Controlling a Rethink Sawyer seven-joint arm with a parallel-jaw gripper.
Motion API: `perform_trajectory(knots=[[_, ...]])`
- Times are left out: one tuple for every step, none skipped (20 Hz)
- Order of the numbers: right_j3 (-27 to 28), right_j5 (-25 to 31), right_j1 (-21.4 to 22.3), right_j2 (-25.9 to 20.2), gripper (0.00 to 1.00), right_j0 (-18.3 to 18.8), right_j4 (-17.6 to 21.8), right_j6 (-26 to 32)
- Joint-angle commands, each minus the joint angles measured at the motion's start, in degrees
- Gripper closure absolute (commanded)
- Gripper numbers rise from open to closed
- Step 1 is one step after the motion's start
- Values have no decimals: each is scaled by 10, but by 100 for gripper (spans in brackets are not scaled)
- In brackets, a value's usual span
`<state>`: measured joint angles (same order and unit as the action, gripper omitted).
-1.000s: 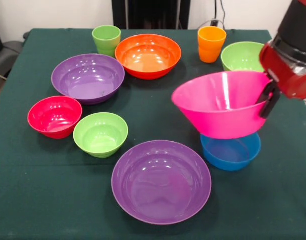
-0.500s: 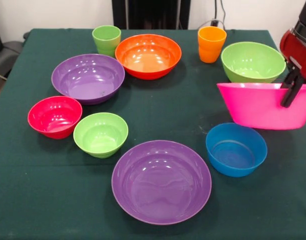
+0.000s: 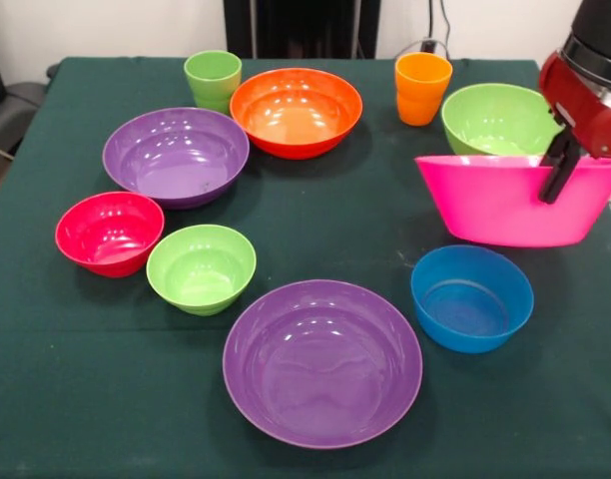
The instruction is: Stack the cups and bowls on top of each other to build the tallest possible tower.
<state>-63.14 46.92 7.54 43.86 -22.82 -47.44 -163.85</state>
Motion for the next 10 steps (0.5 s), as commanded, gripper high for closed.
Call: perform_trajectory(knots=[[-49,7,22,-72,100,14,14,-80],[-48,6,20,-71,100,17,15,-80],[-41,9,15,-66,100,18,17,-87],[-33,16,11,-61,100,21,19,-93],[-25,23,7,-56,100,24,21,-98],[-20,29,6,-54,100,26,22,-101],[-13,35,3,-49,100,29,24,-105],[-7,43,2,-44,100,32,25,-109],[2,56,3,-40,100,36,27,-112],[14,67,1,-35,100,42,28,-116]])
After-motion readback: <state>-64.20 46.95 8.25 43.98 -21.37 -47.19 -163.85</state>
